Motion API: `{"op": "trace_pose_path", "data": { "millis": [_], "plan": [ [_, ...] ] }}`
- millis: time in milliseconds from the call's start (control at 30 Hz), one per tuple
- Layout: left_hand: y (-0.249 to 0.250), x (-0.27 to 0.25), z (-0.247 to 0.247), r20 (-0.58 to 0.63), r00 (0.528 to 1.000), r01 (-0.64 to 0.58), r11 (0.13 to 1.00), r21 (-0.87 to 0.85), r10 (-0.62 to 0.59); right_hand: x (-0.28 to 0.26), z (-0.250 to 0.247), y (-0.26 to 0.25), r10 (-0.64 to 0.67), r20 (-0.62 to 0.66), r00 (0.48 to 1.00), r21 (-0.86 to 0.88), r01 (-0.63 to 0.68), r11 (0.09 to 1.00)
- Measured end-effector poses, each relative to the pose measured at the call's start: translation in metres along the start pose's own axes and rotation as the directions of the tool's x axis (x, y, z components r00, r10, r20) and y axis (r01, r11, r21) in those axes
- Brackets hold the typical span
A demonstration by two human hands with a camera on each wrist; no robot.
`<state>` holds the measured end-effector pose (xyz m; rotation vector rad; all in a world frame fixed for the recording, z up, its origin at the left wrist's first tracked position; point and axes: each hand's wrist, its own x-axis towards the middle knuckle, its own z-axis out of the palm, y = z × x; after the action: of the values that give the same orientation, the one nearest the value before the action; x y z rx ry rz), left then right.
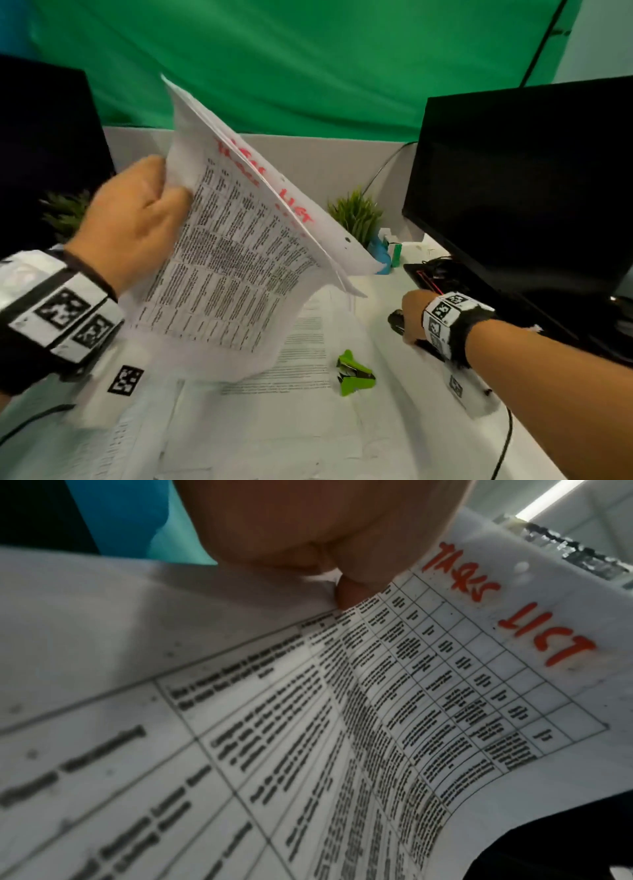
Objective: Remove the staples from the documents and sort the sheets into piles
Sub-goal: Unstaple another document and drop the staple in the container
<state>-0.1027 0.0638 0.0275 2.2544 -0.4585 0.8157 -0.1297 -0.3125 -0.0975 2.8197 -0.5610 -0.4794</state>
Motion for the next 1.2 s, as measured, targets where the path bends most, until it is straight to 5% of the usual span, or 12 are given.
{"op": "trace_pose_path", "data": {
  "millis": [133, 233, 267, 333, 400, 433, 467, 533, 700, 867, 1033, 1200],
  "plan": [
    [0.014, 0.004, 0.001, 0.057, 0.987, -0.151, 0.987, 0.056, 0.148, -0.004, -0.005, -0.001, 0.007, -0.016, 1.0, 0.139, -0.005, 0.99],
    [0.017, 0.026, 0.0, 0.055, 0.971, -0.24, 0.962, 0.131, 0.234, -0.014, -0.022, 0.004, 0.057, -0.128, 0.99, 0.458, 0.008, 0.889],
    [0.023, 0.031, 0.001, 0.065, 0.962, -0.272, 0.947, 0.173, 0.265, -0.02, -0.03, 0.006, 0.105, -0.148, 0.983, 0.658, 0.019, 0.753],
    [0.032, 0.044, 0.003, 0.111, 0.954, -0.298, 0.929, 0.221, 0.279, -0.03, -0.048, 0.009, 0.211, -0.116, 0.971, 0.977, 0.073, 0.201],
    [0.042, 0.061, 0.002, 0.229, 0.941, -0.309, 0.907, 0.285, 0.248, -0.045, -0.07, 0.011, 0.217, -0.005, 0.976, 0.92, 0.089, -0.381],
    [0.047, 0.067, 0.001, 0.312, 0.918, -0.341, 0.887, 0.31, 0.244, -0.053, -0.082, 0.012, 0.174, 0.03, 0.984, 0.808, 0.079, -0.583],
    [0.053, 0.073, 0.001, 0.395, 0.888, -0.377, 0.862, 0.339, 0.234, -0.058, -0.093, 0.014, 0.12, 0.036, 0.992, 0.693, 0.062, -0.719],
    [0.064, 0.081, 0.001, 0.533, 0.813, -0.482, 0.785, 0.39, 0.234, -0.066, -0.11, 0.02, 0.058, 0.022, 0.998, 0.54, 0.037, -0.841],
    [0.081, 0.076, 0.006, 0.64, 0.7, -0.603, 0.741, 0.294, 0.316, -0.082, -0.127, 0.015, 0.299, -0.024, 0.954, 0.562, 0.26, -0.785],
    [0.085, 0.054, 0.008, 0.565, 0.74, -0.565, 0.793, 0.229, 0.364, -0.092, -0.131, -0.005, 0.572, -0.141, 0.808, 0.523, 0.551, -0.65],
    [0.082, 0.037, 0.006, 0.454, 0.747, -0.58, 0.81, 0.088, 0.486, -0.089, -0.129, -0.02, 0.668, -0.264, 0.696, 0.514, 0.688, -0.513],
    [0.078, 0.023, 0.001, 0.312, 0.774, -0.59, 0.806, 0.044, 0.55, -0.09, -0.121, -0.018, 0.729, -0.372, 0.574, 0.623, 0.737, -0.262]
  ]
}}
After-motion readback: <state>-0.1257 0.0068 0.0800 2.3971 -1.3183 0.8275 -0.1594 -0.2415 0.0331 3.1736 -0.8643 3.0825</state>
